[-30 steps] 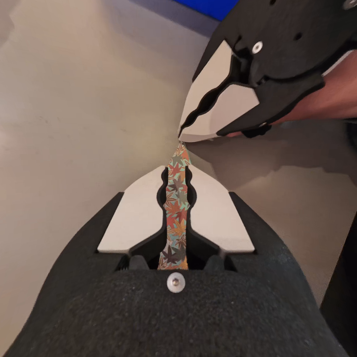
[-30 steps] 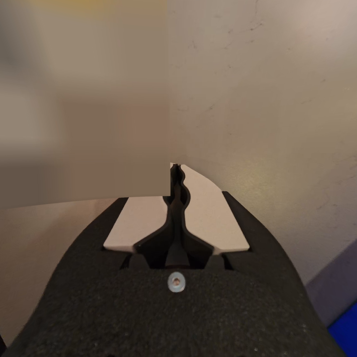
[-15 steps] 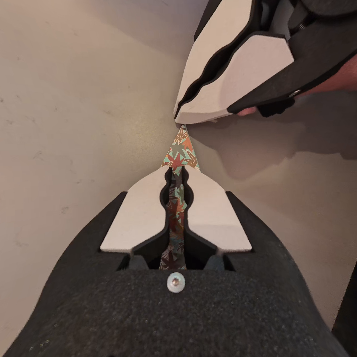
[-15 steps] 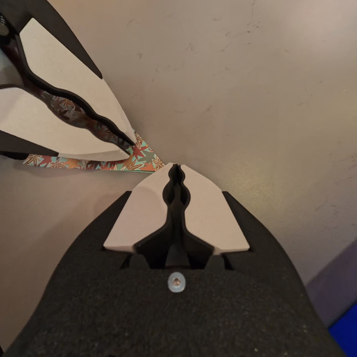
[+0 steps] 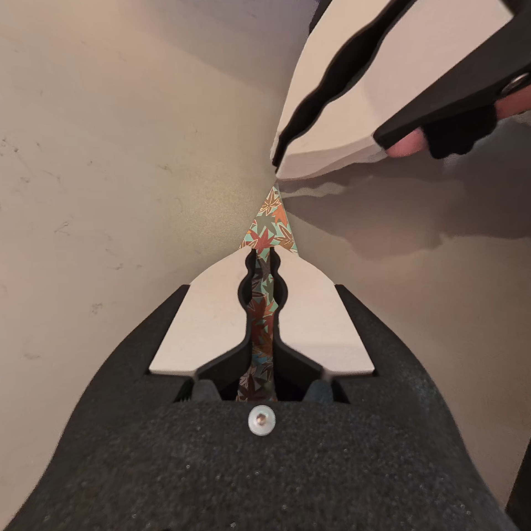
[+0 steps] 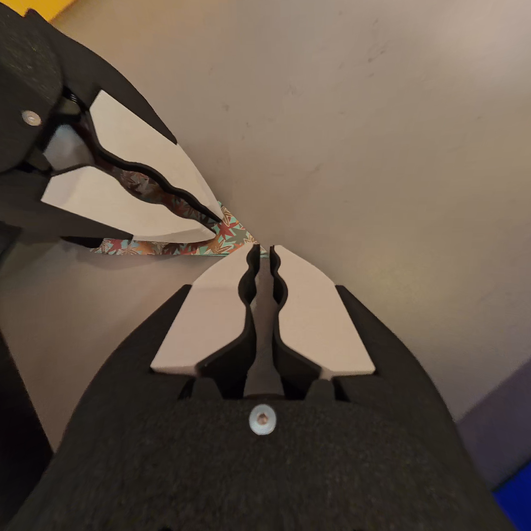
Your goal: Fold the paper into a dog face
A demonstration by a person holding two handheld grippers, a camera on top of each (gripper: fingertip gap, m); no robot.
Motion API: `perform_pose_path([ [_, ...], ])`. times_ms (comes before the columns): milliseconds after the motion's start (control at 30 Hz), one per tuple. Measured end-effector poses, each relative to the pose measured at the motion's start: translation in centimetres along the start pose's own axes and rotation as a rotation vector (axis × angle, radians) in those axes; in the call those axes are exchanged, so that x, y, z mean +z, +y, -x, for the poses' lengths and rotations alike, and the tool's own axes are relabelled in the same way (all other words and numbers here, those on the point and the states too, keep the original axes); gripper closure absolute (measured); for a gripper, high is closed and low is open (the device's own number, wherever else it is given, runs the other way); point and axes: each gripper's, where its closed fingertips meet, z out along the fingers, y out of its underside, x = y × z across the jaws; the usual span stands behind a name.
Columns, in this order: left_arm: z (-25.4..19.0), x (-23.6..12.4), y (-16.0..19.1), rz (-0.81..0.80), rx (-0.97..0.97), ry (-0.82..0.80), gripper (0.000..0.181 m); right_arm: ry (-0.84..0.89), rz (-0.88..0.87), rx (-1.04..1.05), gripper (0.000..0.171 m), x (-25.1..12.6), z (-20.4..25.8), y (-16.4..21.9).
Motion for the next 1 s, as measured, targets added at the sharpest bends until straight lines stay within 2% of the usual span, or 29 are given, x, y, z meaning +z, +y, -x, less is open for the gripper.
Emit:
perform_pose_path([
  [167, 0.0, 0.0, 0.0, -0.014, -0.01, 0.001, 0.173, -0.027, 0.001, 0.038, 0.162, 0.2, 0.4, 0.5],
  [1000, -0.2, 0.0, -0.1, -0.045, -0.044, 0.014, 0.169, -0.055, 0.051, -0.045, 0.161, 0.4, 0.7, 1.3],
])
